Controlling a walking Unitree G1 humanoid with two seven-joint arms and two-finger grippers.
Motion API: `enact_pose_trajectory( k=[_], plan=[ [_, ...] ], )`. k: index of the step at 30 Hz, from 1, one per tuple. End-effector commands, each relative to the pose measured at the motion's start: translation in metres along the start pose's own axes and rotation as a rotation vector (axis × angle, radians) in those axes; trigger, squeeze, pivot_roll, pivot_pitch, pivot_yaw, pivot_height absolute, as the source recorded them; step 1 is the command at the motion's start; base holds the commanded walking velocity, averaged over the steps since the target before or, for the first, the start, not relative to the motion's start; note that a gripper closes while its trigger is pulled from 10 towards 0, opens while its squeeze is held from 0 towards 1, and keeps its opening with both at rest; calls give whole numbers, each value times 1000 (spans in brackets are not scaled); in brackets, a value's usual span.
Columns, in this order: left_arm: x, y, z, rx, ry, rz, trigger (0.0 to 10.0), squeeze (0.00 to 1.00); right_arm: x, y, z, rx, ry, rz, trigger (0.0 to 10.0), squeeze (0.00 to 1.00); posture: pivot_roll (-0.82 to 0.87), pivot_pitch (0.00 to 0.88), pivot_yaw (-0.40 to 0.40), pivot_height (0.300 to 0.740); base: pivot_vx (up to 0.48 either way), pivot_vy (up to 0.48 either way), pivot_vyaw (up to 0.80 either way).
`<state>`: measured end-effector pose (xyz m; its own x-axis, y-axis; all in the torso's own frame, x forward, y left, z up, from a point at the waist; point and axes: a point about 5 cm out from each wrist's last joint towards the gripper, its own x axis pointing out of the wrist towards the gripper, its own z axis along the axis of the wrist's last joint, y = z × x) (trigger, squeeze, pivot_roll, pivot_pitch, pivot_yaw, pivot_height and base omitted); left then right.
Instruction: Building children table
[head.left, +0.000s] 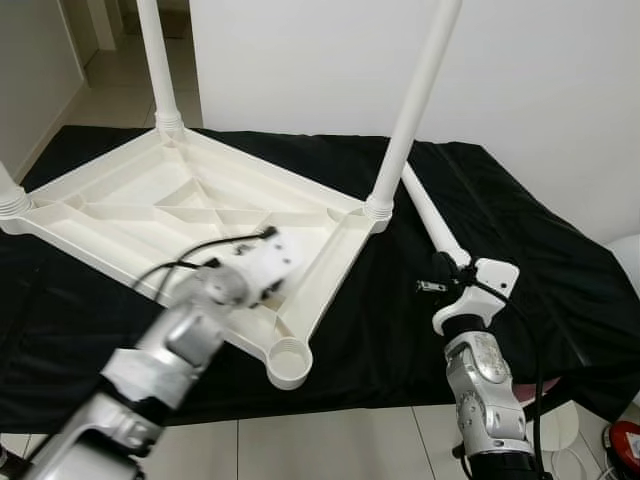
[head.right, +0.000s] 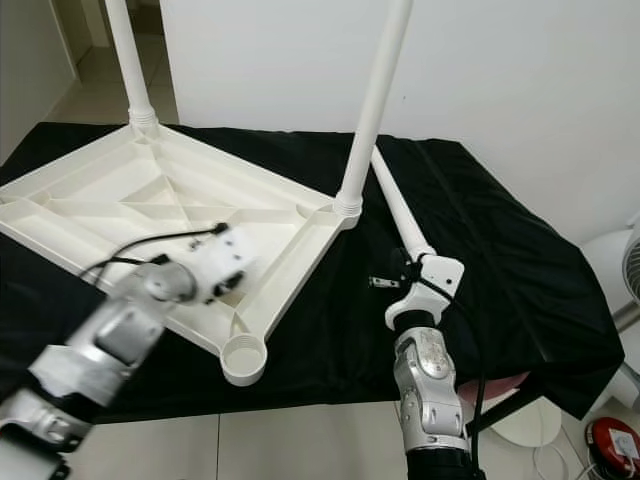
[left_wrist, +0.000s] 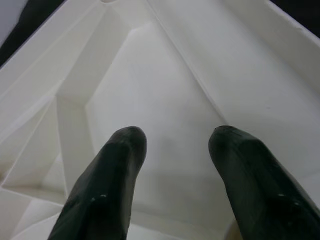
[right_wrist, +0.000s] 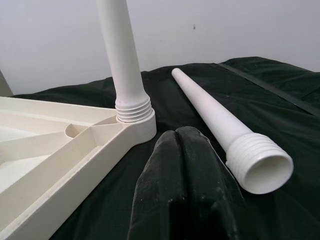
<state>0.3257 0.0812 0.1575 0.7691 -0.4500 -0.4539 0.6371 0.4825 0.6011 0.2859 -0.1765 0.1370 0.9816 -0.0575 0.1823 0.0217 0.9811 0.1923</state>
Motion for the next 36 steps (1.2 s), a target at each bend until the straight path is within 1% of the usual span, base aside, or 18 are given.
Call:
enact_pose_trajectory(
  k=[1, 4, 5, 7, 8, 10, 11, 15, 16, 17, 19, 21, 22, 23, 26, 27, 30, 36],
  plan=[
    [3, -1, 7, -1, -16, 33, 10000, 0, -2, -5, 1, -5, 6, -24, 10000, 0, -74, 0, -96, 740, 0, 0, 0],
    [3, 0, 14, -26, -44, 38, 10000, 0, -3, -7, 0, -6, 8, -27, 10000, 0, -70, 0, -93, 740, 0, 0, 0],
    [-2, 6, 18, -79, -95, 22, 10000, 0, -3, -7, 0, -6, 10, -29, 10000, 0, -61, 0, -88, 740, 0, 0, 0],
    [-2, 6, 18, -79, -95, 22, 10000, 0, -3, -7, 0, -6, 10, -29, 10000, 0, -61, 0, -88, 740, 0, 0, 0],
    [-17, 20, 25, -176, -200, 1, 10000, 0, -5, -8, -2, -8, 15, -30, 10000, 0, -41, 0, -83, 740, 0, 0, 0],
    [-17, 20, 25, -176, -200, 1, 10000, 0, -5, -8, -2, -8, 15, -30, 10000, 0, -41, 0, -83, 740, 0, 0, 0],
    [-28, 32, 27, -223, -265, -3, 10000, 0, -6, -7, -4, -7, 21, -28, 10000, 0, -29, 0, -86, 740, 0, 0, 0],
    [-37, 41, 23, -253, -291, -2, 10000, 0, -6, -5, -5, -4, 24, -25, 10000, 0, -25, 0, -87, 740, 0, 0, 0],
    [-40, 46, 19, -254, -285, 7, 10000, 0, -5, -5, -6, -4, 27, -20, 10000, 0, -16, 0, -92, 740, 0, 0, 0],
    [-40, 46, 19, -254, -285, 7, 10000, 0, -5, -5, -6, -4, 27, -20, 10000, 0, -16, 0, -92, 740, 0, 0, 0],
    [-49, 50, 10, -261, -296, 7, 10000, 0, -3, -4, -6, -11, 28, -2, 10000, 0, -2, 0, -95, 740, 0, 0, 0],
    [-49, 50, 10, -261, -296, 7, 10000, 0, -3, -4, -6, -11, 28, -2, 10000, 0, -2, 0, -95, 740, 0, 0, 0],
    [-53, 49, 7, -245, -312, -10, 10000, 0, -1, -6, -5, -16, 29, 6, 10000, 0, 5, 0, -97, 740, 0, 0, 0],
    [-58, 43, 4, -221, -333, -59, 10000, 0, 2, -7, -5, -28, 26, 18, 10000, 0, 2, 0, -95, 740, 0, 0, 0],
    [-61, 38, 2, -202, -345, -99, 10000, 0, 4, -9, -3, -39, 23, 26, 10000, 0, 0, 0, -96, 740, 0, 0, 0],
    [-64, 34, 0, -169, -351, -131, 10000, 0, 6, -11, -2, -49, 19, 33, 10000, 0, 0, 0, -98, 740, 0, 0, 0],
    [-67, 25, -12, -146, -296, -228, 10000, 0, 12, -16, 5, -70, 3, 36, 10000, 0, -2, 0, -105, 740, 0, 0, 0],
    [-63, 24, -20, -154, -255, -242, 10000, 0, 15, -21, 10, -85, -9, 38, 10000, 0, -8, 0, -108, 740, 0, 0, 0]
  ],
)
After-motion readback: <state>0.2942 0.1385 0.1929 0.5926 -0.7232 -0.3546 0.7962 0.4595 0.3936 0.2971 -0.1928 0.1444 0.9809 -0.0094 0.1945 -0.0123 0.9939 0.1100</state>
